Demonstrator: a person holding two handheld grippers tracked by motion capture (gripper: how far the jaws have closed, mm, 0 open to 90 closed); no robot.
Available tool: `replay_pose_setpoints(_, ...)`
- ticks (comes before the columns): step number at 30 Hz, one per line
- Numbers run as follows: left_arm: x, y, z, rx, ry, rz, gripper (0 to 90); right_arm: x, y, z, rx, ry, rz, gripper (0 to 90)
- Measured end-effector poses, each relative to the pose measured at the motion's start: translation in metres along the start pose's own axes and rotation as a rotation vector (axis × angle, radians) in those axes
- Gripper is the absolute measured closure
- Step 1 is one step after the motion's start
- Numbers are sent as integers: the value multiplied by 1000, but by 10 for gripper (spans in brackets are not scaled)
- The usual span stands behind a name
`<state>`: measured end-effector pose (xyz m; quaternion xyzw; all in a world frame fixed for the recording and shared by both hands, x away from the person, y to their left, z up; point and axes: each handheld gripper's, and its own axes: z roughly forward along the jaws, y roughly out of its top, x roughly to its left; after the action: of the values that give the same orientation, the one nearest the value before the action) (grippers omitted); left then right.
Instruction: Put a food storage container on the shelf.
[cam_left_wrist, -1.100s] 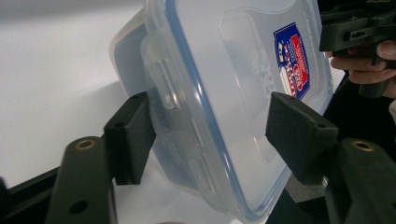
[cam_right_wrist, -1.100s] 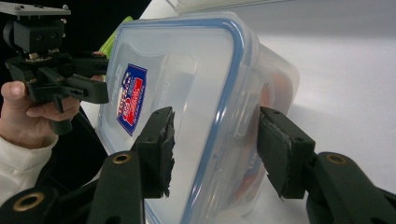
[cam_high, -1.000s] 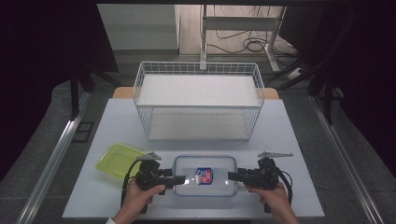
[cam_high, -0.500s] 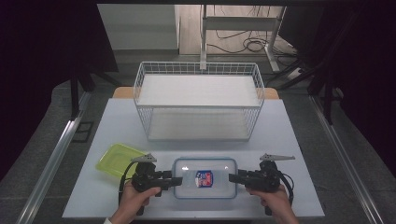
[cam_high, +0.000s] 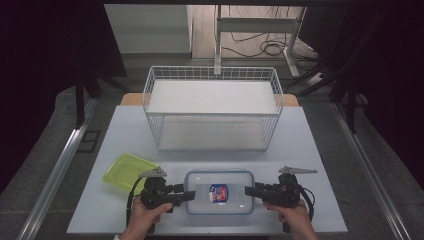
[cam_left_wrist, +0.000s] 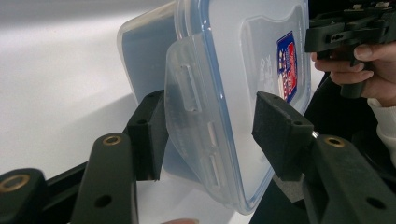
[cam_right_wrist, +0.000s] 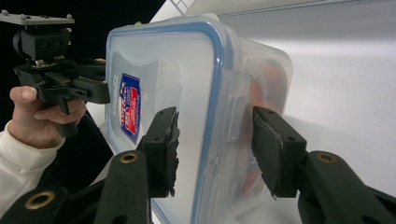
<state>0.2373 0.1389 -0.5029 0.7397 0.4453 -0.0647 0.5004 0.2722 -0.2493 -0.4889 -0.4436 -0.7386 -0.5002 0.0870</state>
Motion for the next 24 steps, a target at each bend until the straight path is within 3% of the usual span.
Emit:
replay_pose_setpoints(11, -1, -1, -2, -20, 5, 6, 484, 2, -1, -2, -8, 2, 12, 537)
replay_pose_setpoints(12, -1, -1, -3, -26, 4, 9, 486, 5, -1, -2, -7, -10, -6, 536)
replay_pose_setpoints(24, -6, 3, -3, -29, 6, 25, 487, 6, 0, -7, -26, -5, -12, 537)
